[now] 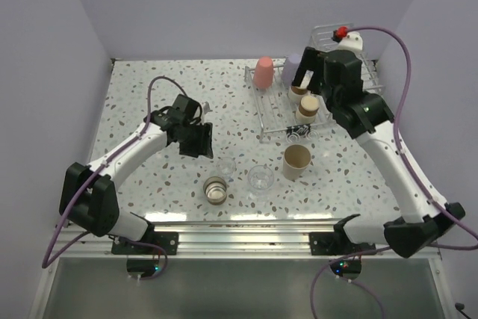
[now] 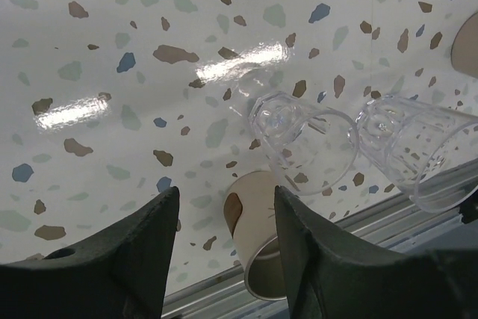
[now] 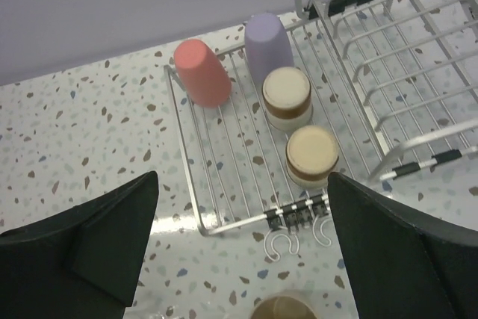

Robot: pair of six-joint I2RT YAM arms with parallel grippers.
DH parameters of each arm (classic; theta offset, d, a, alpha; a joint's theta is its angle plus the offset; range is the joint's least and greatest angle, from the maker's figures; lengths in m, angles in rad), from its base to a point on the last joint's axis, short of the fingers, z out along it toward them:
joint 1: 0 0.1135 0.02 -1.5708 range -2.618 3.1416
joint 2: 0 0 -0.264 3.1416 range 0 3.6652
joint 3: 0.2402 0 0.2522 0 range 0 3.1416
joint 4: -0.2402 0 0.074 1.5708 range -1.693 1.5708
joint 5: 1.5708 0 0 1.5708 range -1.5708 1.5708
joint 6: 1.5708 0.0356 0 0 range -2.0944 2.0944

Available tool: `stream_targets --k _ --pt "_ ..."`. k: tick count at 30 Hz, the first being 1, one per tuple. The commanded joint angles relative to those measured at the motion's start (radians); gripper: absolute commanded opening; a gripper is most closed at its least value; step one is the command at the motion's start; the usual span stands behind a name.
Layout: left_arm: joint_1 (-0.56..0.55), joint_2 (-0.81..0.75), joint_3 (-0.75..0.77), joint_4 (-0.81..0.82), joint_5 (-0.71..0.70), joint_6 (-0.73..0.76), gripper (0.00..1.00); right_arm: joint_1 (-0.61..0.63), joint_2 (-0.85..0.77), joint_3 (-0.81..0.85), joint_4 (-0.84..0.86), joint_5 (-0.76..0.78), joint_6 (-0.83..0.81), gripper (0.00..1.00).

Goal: Load the cups into the dish rack

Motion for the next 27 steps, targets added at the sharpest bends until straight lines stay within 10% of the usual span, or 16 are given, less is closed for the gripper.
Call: stream_targets --k 1,16,27 --pt "-0.018 0.010 0.029 0.048 -0.015 0.048 0.57 0.003 -0.134 -0.056 -0.060 -0.021 0.066 0.98" --pt "-0.122 0.139 0.019 0.164 -0.011 0.010 0.47 0.004 -0.268 -0.085 -0.222 0.042 0.009 0.98" --pt "-0.153 0.203 0.029 0.198 -0.032 0.003 0.13 0.003 -0.278 -0.076 -0.253 0.053 -0.021 0.98"
